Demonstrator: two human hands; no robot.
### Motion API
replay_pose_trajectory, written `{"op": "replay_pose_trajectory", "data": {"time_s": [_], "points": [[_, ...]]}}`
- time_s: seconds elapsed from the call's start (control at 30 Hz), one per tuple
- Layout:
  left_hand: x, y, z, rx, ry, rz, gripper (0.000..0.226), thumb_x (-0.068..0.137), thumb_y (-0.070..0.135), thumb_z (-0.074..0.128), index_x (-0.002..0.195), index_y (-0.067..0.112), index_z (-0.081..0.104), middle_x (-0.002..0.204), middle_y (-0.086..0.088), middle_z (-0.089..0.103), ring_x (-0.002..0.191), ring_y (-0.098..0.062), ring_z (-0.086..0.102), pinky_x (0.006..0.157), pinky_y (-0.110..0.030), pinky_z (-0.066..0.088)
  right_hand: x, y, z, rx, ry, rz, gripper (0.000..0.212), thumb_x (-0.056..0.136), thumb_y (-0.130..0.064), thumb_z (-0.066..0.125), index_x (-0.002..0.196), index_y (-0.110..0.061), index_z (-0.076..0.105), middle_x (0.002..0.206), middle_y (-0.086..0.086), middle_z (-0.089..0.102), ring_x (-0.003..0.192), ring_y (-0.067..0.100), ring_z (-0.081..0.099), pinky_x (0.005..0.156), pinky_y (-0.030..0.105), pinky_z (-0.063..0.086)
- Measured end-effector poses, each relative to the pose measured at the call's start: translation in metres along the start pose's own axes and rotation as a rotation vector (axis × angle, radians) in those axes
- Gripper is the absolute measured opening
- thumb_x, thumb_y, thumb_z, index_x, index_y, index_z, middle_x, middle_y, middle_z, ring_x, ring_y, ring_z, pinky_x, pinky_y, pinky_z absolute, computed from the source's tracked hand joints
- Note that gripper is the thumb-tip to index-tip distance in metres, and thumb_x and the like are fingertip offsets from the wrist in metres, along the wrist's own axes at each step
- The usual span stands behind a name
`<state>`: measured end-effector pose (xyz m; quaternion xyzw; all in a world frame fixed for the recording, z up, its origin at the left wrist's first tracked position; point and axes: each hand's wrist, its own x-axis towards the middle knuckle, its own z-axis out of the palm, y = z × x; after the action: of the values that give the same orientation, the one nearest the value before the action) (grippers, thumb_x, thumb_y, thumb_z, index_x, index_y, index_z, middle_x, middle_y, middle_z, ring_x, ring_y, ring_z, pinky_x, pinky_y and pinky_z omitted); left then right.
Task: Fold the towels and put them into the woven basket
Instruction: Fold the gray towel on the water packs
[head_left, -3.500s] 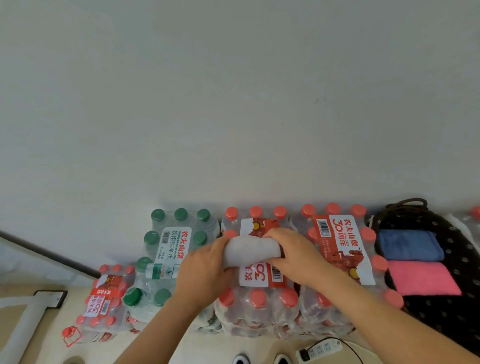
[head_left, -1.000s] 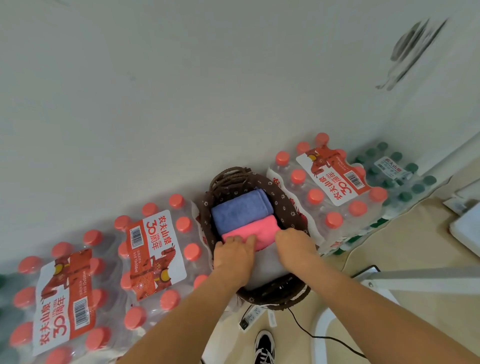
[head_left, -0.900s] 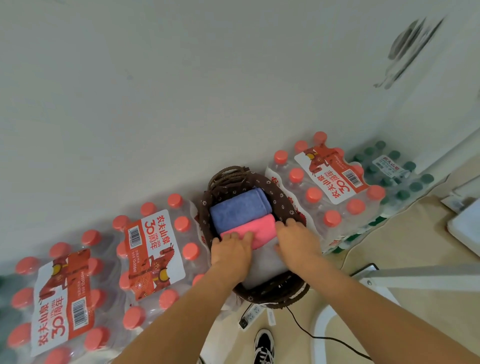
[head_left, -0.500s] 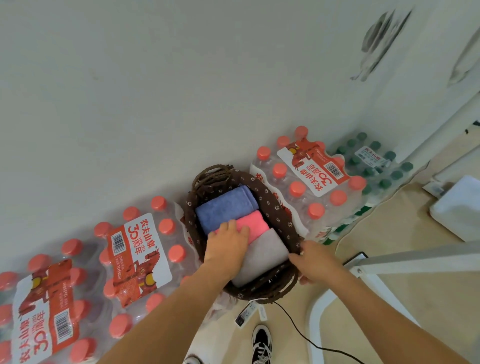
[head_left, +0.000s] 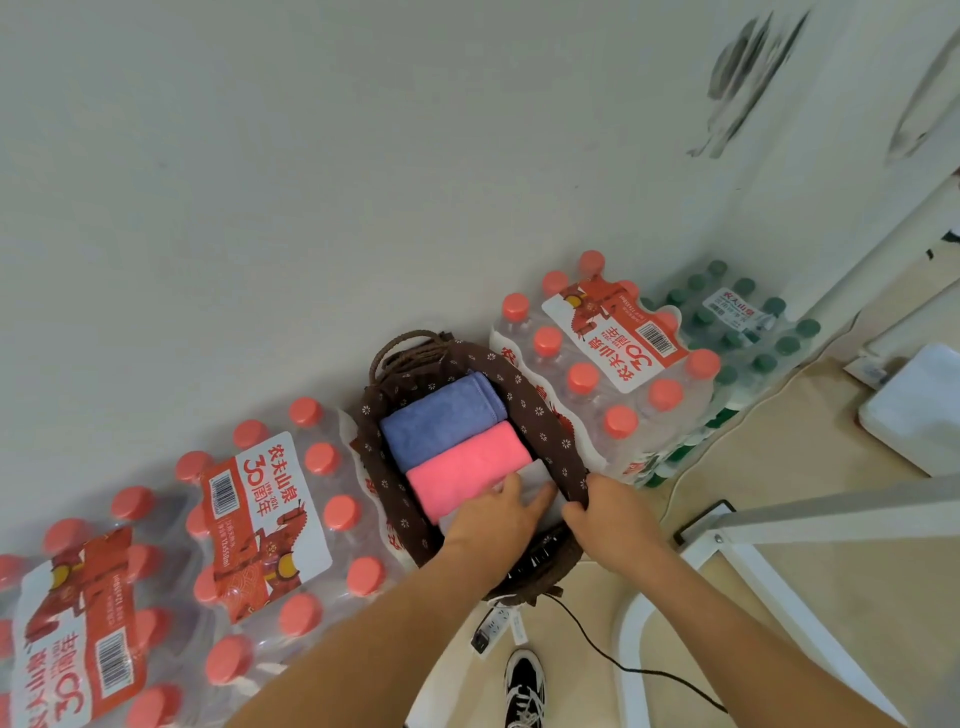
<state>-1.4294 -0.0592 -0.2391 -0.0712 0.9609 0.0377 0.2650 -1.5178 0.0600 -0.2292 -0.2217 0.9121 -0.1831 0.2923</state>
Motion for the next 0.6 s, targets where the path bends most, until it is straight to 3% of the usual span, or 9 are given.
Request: {"op": "replay_pose_trajectory", "data": {"time_s": [0.13,0.27,0.33,0.43,0.6], "points": [[0.001,-0.011,-0.004,-0.154,-0.045,0.008,0.069,0.096,0.019,0.049,0.151,0.034,0.008,0.128,-0.013,0.036,0.102,-0.035,0.055,0.081,-0.045,0.047,0.001,0.000,-0.004,0.005,-0.032,-0.006,0.017,0.087,-0.026,0.051,0.075,-0.015,0.047,0.074,0.003,0.054,0.076,0.027,0.056,0.064,0.032,0.042],[-0.006,-0.029,-0.011,-0.219,0.187,-0.216,0.042,0.099,0.040,0.038,0.137,0.025,0.032,0.121,-0.007,0.042,0.105,-0.026,0.051,0.071,-0.038,0.044,0.005,-0.002,-0.010,-0.046,-0.074,-0.008,0.014,0.083,-0.026,0.052,0.076,-0.014,0.049,0.075,0.004,0.057,0.073,0.027,0.056,0.054,0.030,0.038],[-0.008,-0.030,-0.005,-0.200,0.178,-0.344,0.051,0.096,0.047,0.041,0.138,0.022,0.029,0.126,-0.006,0.039,0.109,-0.026,0.049,0.071,-0.038,0.045,0.006,-0.005,-0.012,-0.087,-0.088,-0.011,0.014,0.084,-0.027,0.051,0.078,-0.014,0.049,0.075,0.002,0.056,0.066,0.021,0.052,0.048,0.026,0.032],[-0.007,-0.025,0.004,-0.220,0.117,-0.390,0.066,0.093,0.052,0.044,0.145,0.021,0.019,0.134,-0.007,0.036,0.114,-0.028,0.047,0.077,-0.041,0.047,0.007,-0.008,-0.017,-0.143,-0.116,-0.013,0.021,0.086,-0.029,0.051,0.069,-0.020,0.041,0.069,-0.003,0.050,0.062,0.016,0.048,0.049,0.026,0.031],[-0.008,-0.026,0.000,-0.254,0.164,-0.412,0.060,0.090,0.051,0.048,0.138,0.022,0.025,0.127,-0.007,0.040,0.109,-0.029,0.049,0.075,-0.041,0.047,0.009,-0.012,-0.028,-0.205,-0.198,-0.055,0.028,0.088,-0.031,0.051,0.065,-0.019,0.039,0.067,0.000,0.048,0.067,0.021,0.052,0.053,0.028,0.035]]}}
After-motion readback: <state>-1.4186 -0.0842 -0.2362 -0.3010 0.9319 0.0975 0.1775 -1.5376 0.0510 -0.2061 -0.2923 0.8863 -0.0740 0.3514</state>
